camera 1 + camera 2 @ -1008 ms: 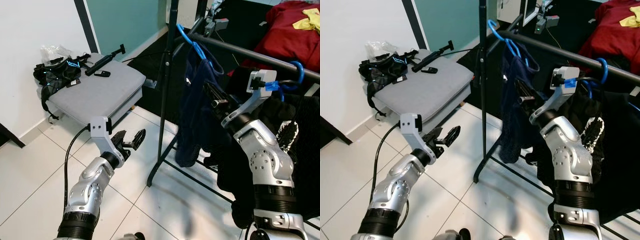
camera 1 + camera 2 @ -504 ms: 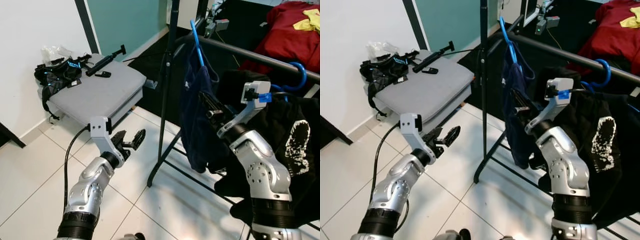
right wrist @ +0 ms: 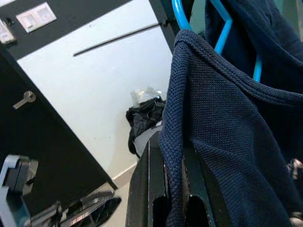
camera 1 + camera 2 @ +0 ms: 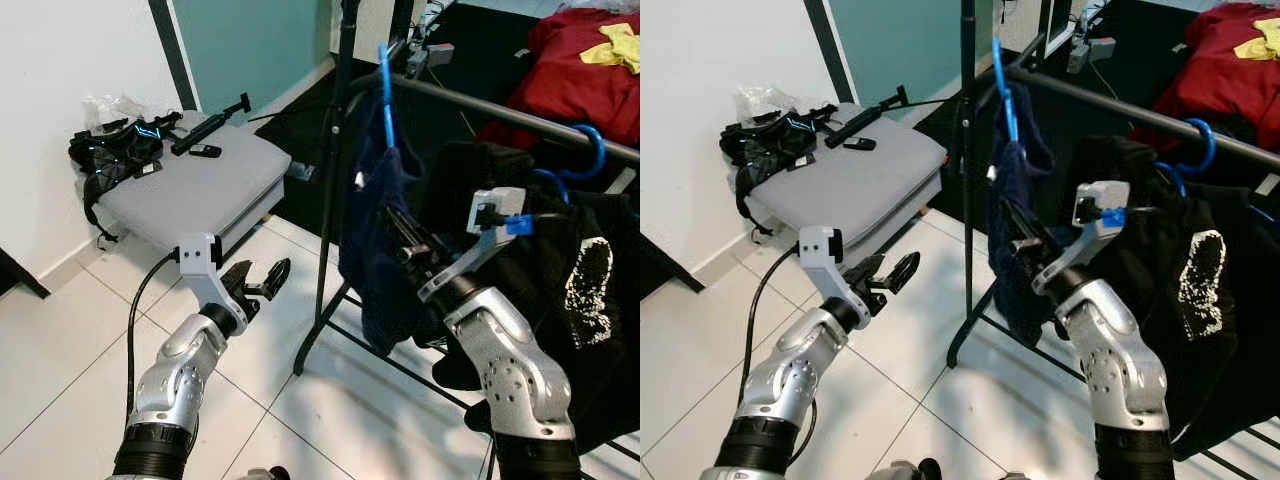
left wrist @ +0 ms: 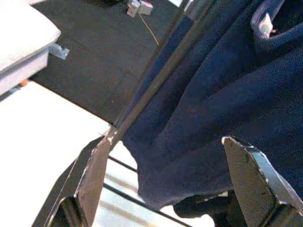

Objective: Hang hanger

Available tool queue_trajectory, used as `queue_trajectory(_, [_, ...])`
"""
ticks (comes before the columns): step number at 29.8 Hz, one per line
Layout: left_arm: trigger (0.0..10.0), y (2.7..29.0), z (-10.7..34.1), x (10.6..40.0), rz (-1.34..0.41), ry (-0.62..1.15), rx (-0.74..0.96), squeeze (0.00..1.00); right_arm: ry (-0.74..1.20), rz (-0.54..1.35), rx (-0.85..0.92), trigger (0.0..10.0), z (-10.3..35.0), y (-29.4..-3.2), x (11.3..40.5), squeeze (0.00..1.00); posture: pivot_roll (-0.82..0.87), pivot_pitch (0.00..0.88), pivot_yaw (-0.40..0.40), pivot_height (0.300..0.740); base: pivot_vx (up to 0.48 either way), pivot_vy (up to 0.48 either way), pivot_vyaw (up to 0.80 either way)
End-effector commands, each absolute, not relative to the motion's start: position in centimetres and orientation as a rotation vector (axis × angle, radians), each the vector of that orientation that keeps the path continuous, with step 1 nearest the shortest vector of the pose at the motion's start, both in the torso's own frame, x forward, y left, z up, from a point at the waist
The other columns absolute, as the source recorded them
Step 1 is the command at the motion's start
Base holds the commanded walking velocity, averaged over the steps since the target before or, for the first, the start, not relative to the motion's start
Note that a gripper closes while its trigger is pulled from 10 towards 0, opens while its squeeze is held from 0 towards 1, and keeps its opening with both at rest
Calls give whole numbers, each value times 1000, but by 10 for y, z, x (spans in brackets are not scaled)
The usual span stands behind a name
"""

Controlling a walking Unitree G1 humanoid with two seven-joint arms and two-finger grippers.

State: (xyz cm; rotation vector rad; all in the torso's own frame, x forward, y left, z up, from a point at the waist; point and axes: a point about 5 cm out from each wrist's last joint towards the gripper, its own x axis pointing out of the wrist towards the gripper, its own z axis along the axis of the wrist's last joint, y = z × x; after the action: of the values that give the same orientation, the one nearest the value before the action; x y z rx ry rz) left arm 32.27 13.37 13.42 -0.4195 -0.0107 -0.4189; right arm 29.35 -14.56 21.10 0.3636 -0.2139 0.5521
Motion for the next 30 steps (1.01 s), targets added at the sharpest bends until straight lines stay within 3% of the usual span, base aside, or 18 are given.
queue_trajectory(1, [10000,137,128,320,-414,14,-420,0,-214,572,361,0,211,-141,286,0,-33,207,62,740,0,0,0])
queue_trajectory(12, [10000,139,129,315,-473,27,-436,0,-138,490,383,0,187,-155,252,0,-68,205,66,740,0,0,0])
queue_trajectory(23, [10000,148,122,317,-459,105,-378,0,-120,444,395,0,179,-162,242,0,-72,204,72,740,0,0,0])
queue_trajectory(30, [10000,158,121,315,-438,112,-368,0,-89,451,381,0,172,-163,234,0,-75,205,65,740,-402,0,0])
